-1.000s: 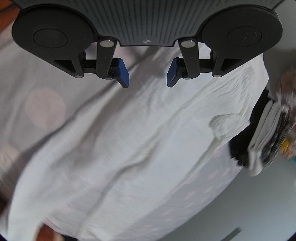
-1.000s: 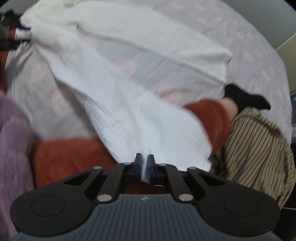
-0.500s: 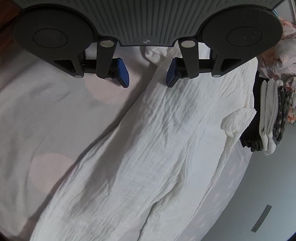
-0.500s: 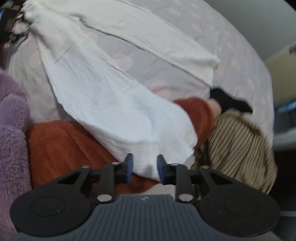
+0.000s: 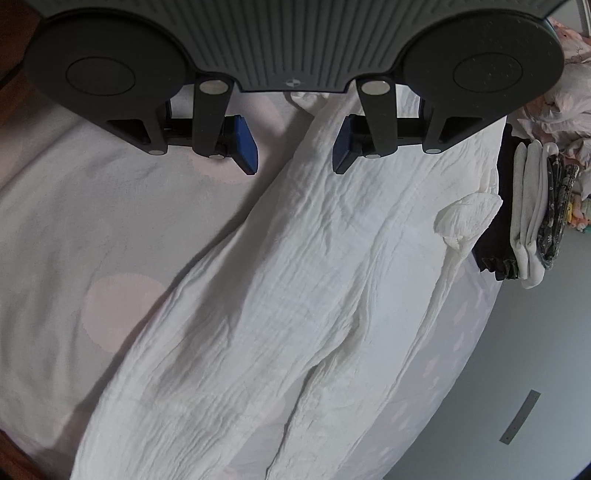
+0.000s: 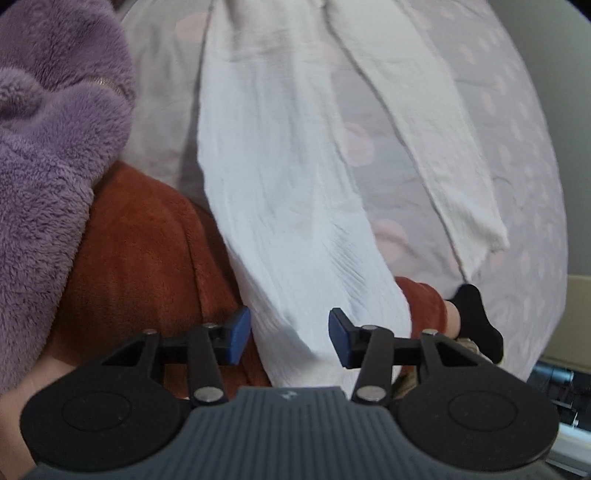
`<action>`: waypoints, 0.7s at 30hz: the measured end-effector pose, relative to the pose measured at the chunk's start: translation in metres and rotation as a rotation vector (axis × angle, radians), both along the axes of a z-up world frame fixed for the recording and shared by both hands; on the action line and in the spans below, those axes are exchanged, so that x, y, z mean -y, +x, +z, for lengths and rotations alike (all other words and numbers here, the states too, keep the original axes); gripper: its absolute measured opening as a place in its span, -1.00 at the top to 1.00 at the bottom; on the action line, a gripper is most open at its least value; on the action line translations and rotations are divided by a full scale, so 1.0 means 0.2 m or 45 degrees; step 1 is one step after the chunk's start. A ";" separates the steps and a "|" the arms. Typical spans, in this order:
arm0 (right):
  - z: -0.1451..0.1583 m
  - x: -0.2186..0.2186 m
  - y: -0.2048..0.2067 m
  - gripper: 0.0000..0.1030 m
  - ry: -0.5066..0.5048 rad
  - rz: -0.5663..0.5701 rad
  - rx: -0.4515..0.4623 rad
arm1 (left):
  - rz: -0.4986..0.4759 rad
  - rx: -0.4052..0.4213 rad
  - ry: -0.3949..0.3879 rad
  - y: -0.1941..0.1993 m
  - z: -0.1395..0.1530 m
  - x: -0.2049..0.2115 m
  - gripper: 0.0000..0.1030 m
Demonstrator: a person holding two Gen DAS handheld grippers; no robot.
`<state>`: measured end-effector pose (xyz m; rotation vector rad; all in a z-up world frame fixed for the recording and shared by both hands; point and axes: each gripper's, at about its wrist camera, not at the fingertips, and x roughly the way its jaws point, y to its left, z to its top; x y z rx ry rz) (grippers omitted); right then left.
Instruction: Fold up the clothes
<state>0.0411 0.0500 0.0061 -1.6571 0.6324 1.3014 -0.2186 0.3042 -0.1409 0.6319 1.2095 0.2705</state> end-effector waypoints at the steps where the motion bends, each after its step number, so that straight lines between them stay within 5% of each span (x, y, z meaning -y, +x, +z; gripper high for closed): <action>1: -0.02 0.00 0.00 0.07 -0.023 0.002 0.008 | -0.003 -0.002 -0.004 -0.01 0.00 0.00 -0.03; 2: -0.04 0.00 0.00 0.13 -0.045 0.003 0.016 | -0.008 -0.006 -0.009 -0.02 0.00 0.00 -0.03; 5: -0.06 0.04 0.01 0.90 -0.071 -0.007 0.032 | -0.020 -0.025 -0.038 -0.04 -0.02 0.00 -0.03; 10: 0.12 0.06 0.03 0.94 0.156 -0.138 0.008 | -0.039 -0.069 -0.032 -0.04 -0.08 -0.01 -0.03; 21: 0.47 0.09 0.08 0.95 0.507 -0.296 0.076 | 0.041 -0.092 0.211 0.00 -0.19 -0.09 -0.03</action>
